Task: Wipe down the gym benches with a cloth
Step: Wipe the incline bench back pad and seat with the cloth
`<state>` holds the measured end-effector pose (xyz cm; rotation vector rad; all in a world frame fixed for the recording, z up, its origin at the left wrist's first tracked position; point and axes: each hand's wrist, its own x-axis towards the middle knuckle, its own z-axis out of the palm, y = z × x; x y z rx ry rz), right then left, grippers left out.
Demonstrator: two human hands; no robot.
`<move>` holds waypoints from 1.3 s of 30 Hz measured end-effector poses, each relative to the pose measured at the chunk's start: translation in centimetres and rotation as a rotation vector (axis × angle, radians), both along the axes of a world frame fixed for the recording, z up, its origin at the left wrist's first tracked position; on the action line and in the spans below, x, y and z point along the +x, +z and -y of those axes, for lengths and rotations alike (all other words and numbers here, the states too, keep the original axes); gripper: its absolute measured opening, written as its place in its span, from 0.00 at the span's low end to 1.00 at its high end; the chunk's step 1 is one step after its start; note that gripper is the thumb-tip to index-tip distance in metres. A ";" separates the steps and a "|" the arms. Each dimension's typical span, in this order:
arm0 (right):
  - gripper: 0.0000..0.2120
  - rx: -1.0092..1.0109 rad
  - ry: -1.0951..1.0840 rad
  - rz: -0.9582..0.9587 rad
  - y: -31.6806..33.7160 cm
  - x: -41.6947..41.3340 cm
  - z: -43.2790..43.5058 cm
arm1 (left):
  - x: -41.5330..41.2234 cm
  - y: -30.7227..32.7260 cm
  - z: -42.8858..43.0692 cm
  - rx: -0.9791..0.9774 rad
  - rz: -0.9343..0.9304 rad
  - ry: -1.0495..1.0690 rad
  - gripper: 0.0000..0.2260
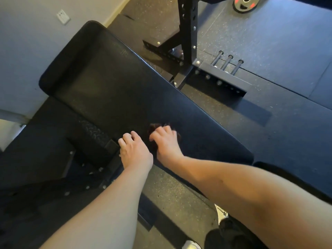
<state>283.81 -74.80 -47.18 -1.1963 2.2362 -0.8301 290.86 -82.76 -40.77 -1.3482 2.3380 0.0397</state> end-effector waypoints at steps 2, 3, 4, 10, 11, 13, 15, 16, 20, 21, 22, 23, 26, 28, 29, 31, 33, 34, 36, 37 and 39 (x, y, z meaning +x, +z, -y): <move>0.25 0.011 0.241 -0.103 -1.5 3.0 -1.0 | 1.0 -0.3 -0.3 -0.025 -0.045 -0.021 0.40; 0.26 0.026 0.292 -0.107 -1.8 3.5 -1.3 | 1.6 -0.3 -0.6 -0.033 -0.073 -0.041 0.39; 0.25 0.029 0.294 -0.082 -1.8 3.5 -1.4 | 2.1 -0.3 -0.7 -0.034 -0.095 -0.069 0.38; 0.17 -0.002 -0.220 0.521 3.2 4.1 -2.2 | 6.9 2.3 -2.7 0.291 -0.468 0.161 0.33; 0.15 0.010 -0.322 0.666 4.9 4.5 -2.8 | 7.6 3.7 -3.1 0.407 -0.532 0.257 0.34; 0.09 0.089 -0.476 0.915 6.8 5.2 -3.5 | 8.7 5.4 -3.6 0.534 -0.604 0.335 0.34; 0.06 0.105 -0.610 1.159 8.5 6.1 -4.6 | 9.9 7.4 -4.2 0.611 -0.663 0.364 0.31; 0.07 0.105 -0.647 1.294 9.0 6.3 -5.2 | 10.2 7.9 -4.5 0.644 -0.684 0.382 0.29; 0.27 0.122 -0.459 1.686 11.4 6.5 -8.2 | 11.0 9.2 -5.5 0.728 -0.706 0.503 0.26; 0.26 0.141 -0.374 1.696 11.8 6.4 -8.8 | 11.2 9.1 -5.7 0.735 -0.689 0.523 0.26; 0.23 0.161 -0.317 1.669 12.0 6.2 -9.4 | 11.3 9.1 -6.1 0.743 -0.672 0.535 0.27; 0.18 0.184 -0.273 1.614 12.3 6.2 -9.9 | 11.5 8.9 -6.6 0.755 -0.661 0.554 0.26; 0.10 0.283 -0.230 1.431 11.9 5.7 -10.8 | 11.8 8.2 -8.1 0.813 -0.680 0.619 0.09; 0.08 0.341 -0.308 1.329 11.2 5.1 -11.3 | 11.7 7.1 -9.5 0.853 -0.725 0.678 0.08; 0.09 0.364 -0.325 1.271 10.8 4.6 -11.6 | 11.4 6.4 -10.2 0.849 -0.746 0.705 0.10; 0.13 0.412 -0.306 1.038 9.7 3.6 -12.1 | 10.6 5.6 -11.7 0.772 -0.807 0.741 0.12; 0.18 0.430 -0.268 0.746 8.9 3.0 -12.8 | 9.6 5.1 -13.3 0.685 -0.835 0.733 0.07; 0.20 0.437 -0.255 0.637 8.7 2.5 -13.3 | 8.9 4.9 -14.3 0.649 -0.841 0.716 0.05; 0.24 0.449 -0.282 0.675 8.9 1.9 -14.1 | 7.9 5.0 -15.7 0.583 -0.838 0.657 0.03; 0.22 0.456 -0.317 0.838 9.6 1.7 -14.4 | 7.4 5.2 -16.2 0.547 -0.839 0.620 0.03; 0.15 0.437 -0.355 1.230 10.4 1.4 -14.9 | 6.5 5.2 -16.8 0.493 -0.841 0.550 0.06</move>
